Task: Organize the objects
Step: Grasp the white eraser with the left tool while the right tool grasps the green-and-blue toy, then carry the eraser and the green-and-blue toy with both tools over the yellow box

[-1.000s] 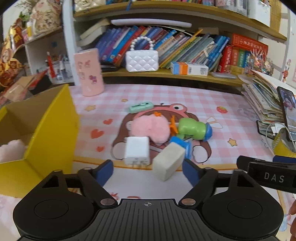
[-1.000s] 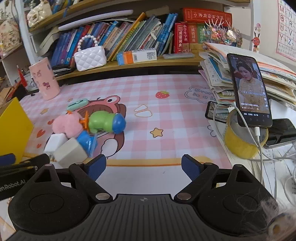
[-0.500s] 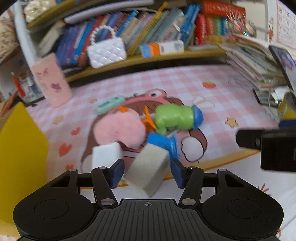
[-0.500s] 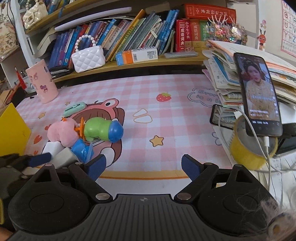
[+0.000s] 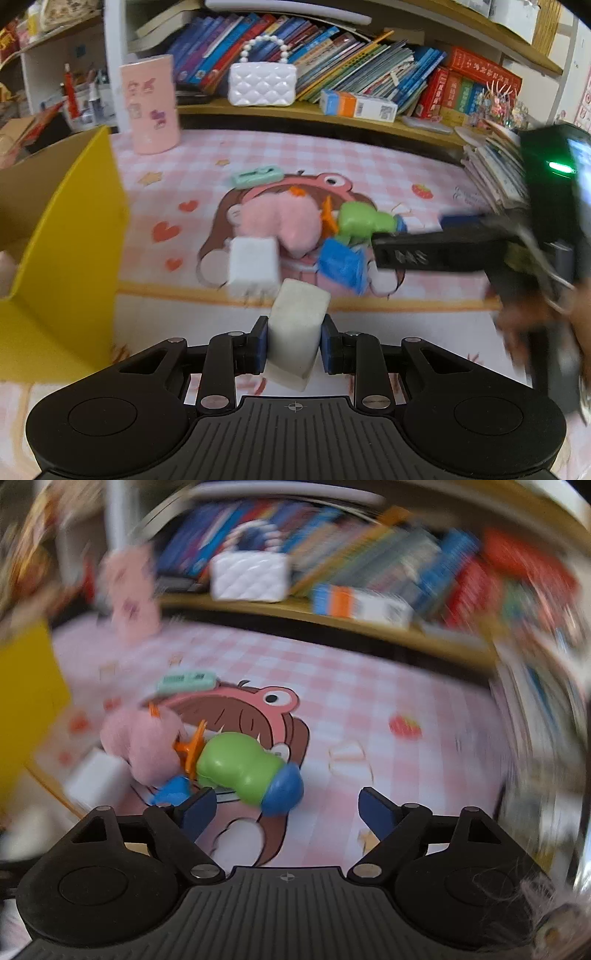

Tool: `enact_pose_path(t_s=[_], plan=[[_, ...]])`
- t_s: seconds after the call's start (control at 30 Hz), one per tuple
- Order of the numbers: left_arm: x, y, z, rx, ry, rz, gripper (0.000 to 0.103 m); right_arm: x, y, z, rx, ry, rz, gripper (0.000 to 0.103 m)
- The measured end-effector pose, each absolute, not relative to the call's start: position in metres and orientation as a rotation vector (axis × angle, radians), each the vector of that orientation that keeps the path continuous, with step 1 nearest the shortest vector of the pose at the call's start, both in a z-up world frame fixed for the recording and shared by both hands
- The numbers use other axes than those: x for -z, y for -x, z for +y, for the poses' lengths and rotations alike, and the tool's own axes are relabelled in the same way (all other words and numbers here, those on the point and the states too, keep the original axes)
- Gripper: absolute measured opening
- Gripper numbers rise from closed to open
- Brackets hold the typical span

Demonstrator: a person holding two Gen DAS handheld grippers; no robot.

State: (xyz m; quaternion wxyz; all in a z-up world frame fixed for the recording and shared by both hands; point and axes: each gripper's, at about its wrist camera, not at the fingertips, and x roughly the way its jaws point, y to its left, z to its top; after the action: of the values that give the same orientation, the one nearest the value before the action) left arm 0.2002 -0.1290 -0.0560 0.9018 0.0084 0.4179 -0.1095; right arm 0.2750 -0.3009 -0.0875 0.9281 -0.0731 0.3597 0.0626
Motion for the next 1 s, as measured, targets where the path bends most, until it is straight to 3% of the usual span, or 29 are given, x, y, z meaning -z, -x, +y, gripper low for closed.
enact_pose_path(t_s=[0.17,0.23,0.43,0.73,1.0], plan=[[0.053,-0.181,-0.122,0.221,-0.002,0.895,0.026,0.103,-0.297,-0.280,-0.240,0.345,0.746,0.066],[0.051,-0.175,-0.118,0.207,0.019,0.900,0.026,0.110,-0.304,-0.276,-0.275,0.375,0.774,0.054],[0.048,-0.167,-0.110,0.177,0.026,0.915,0.026,0.103,-0.305,-0.290,-0.280,0.276,0.789,0.039],[0.046,-0.155,-0.101,0.184,0.038,0.890,0.026,0.064,-0.251,-0.311,-0.156,0.053,0.741,0.039],[0.040,-0.136,-0.081,0.187,0.085,0.850,0.026,0.058,-0.189,-0.288,-0.156,-0.042,0.813,0.039]])
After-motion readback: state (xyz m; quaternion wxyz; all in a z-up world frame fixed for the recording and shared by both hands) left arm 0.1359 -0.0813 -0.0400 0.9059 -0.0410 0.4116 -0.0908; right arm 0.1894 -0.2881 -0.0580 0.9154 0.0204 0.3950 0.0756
